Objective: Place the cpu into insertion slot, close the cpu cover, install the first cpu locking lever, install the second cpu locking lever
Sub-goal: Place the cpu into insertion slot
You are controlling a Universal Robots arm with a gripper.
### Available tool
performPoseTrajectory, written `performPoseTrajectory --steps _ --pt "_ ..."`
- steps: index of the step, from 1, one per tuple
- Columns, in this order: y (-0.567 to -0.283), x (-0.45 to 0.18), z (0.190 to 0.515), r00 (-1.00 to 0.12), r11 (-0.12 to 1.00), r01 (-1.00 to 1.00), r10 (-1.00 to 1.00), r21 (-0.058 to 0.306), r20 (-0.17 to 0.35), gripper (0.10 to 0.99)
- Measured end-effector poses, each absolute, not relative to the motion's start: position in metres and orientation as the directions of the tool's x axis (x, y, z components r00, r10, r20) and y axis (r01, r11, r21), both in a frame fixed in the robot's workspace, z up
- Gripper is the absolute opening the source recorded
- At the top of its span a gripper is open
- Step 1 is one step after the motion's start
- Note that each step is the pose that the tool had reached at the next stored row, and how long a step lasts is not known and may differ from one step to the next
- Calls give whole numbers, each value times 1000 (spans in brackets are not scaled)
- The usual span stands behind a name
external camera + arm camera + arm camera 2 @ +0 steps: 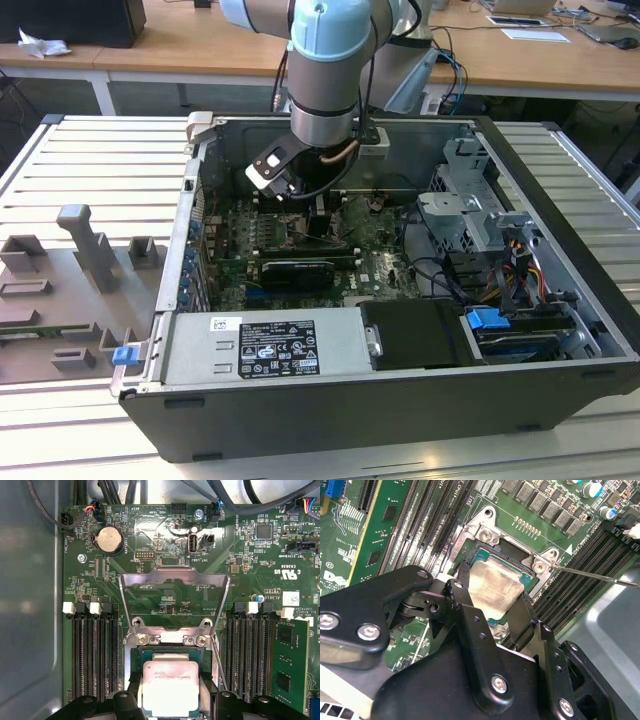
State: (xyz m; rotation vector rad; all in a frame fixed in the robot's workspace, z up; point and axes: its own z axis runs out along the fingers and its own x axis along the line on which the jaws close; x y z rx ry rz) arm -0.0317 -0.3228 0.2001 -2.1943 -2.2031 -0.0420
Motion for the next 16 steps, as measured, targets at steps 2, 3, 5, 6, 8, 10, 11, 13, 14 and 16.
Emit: performPoseTrajectory --steps 2,3,5,6,8,10,11,13,14,16 --pt "-323 -32 200 -4 4 1000 999 -3 42 612" --pt "-323 -32 200 -4 4 1000 999 -3 42 612" --pt "-323 -32 200 -4 4 1000 999 -3 42 612" --pt "-323 -32 201 -4 4 1000 999 -3 42 612" --pt "-323 -32 204 -4 4 1000 999 -3 42 612" --pt "-323 -32 209 -4 4 1000 999 -3 42 612" --pt "-323 -32 210 -4 4 1000 999 -3 42 612" --pt "-323 -32 213 -4 4 1000 999 -3 41 408" --pt "-323 -32 214 -4 4 1000 999 -3 41 286" --pt "-323 -32 217 -3 3 1000 999 -3 41 106"
